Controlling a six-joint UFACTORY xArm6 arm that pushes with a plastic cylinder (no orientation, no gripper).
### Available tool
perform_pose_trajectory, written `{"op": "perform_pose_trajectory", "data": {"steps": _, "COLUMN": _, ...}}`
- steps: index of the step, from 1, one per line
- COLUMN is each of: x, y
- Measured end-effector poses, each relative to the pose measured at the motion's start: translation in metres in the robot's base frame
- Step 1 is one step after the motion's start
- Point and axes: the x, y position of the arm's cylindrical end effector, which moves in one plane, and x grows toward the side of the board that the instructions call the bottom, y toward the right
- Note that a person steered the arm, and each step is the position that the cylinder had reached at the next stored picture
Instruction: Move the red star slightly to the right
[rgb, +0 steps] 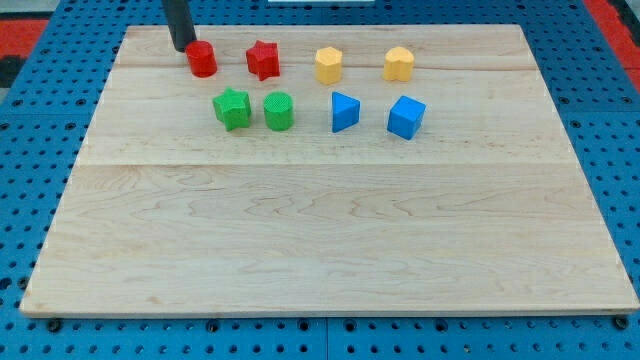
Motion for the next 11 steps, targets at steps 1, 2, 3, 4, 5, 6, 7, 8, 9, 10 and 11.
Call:
{"op": "perform_pose_trajectory", "data": {"steps": 1, "x": 0.0, "y": 0.0}}
{"op": "perform_pose_trajectory", "data": {"steps": 2, "x": 0.0, "y": 0.0}}
{"op": "perform_pose_trajectory", "data": {"steps": 3, "x": -0.007, "y": 0.003}}
{"op": "perform_pose_trajectory", "data": {"steps": 4, "x": -0.012, "y": 0.005}}
{"op": "perform_pose_trajectory", "data": {"steps": 5, "x": -0.019, "y": 0.005}}
{"op": "perform_pose_trajectory", "data": {"steps": 6, "x": -0.014, "y": 0.005}}
{"op": "perform_pose_trajectory", "data": {"steps": 7, "x": -0.014, "y": 0.005}}
{"op": "perform_pose_trajectory", "data": {"steps": 8, "x": 0.013, "y": 0.04}}
{"op": "perform_pose_trajectory", "data": {"steps": 9, "x": 0.041, "y": 0.097}}
{"op": "perform_pose_trajectory", "data": {"steps": 10, "x": 0.072, "y": 0.132}}
{"op": "perform_pose_trajectory", "data": {"steps": 11, "x": 0.092, "y": 0.17}}
